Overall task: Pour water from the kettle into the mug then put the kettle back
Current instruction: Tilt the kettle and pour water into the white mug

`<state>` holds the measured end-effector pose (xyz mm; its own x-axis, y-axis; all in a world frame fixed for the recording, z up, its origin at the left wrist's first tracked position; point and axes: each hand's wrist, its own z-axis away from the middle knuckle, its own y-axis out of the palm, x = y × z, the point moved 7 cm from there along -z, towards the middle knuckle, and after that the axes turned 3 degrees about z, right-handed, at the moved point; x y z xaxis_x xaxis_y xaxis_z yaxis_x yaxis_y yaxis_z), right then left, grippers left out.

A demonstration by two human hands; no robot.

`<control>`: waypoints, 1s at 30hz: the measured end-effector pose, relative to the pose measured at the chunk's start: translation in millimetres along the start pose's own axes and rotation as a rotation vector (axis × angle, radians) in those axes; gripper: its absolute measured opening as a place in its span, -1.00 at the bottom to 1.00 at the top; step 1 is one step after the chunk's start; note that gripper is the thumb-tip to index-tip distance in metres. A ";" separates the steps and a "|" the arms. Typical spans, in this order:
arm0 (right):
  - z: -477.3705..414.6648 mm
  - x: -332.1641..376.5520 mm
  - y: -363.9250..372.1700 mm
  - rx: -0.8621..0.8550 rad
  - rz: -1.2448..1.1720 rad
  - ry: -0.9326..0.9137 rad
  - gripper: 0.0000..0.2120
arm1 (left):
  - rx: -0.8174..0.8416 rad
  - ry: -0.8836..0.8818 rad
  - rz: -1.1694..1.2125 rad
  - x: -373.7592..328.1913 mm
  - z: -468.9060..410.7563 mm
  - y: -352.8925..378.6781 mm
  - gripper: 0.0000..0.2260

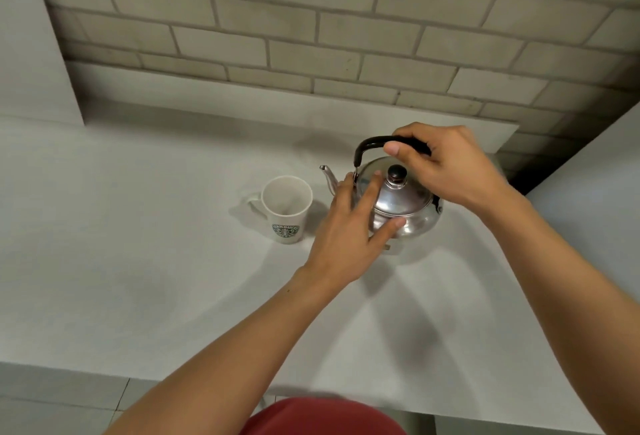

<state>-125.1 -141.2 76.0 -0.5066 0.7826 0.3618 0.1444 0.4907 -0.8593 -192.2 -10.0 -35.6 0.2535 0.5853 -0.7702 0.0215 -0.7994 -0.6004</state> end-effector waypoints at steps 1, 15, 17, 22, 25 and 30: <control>-3.6 5.5 -2.5 0.015 0.013 -0.019 -0.69 | -0.014 -0.013 0.019 -0.8 -0.4 -1.4 -0.31; -36.1 83.0 -9.4 0.139 0.213 -0.350 -0.61 | -0.221 -0.131 0.288 -2.5 13.2 -14.1 -0.30; -40.1 90.5 -6.8 0.159 0.231 -0.368 -0.63 | -0.242 -0.141 0.327 -0.1 14.1 -14.9 -0.29; -46.4 103.4 -2.7 0.196 0.258 -0.388 -0.66 | -0.264 -0.169 0.417 3.0 12.7 -12.8 -0.28; -49.2 109.2 -0.7 0.225 0.278 -0.384 -0.64 | -0.273 -0.185 0.463 2.7 11.8 -11.5 -0.28; -53.1 118.9 -2.7 0.249 0.315 -0.404 -0.62 | -0.300 -0.199 0.500 -0.7 9.3 -12.4 -0.29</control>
<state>-140.5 -29.2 140.5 -0.7637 0.6435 -0.0506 0.1608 0.1138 -0.9804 -201.7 0.7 -29.6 0.1181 0.1201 -0.9857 0.2252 -0.9700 -0.0913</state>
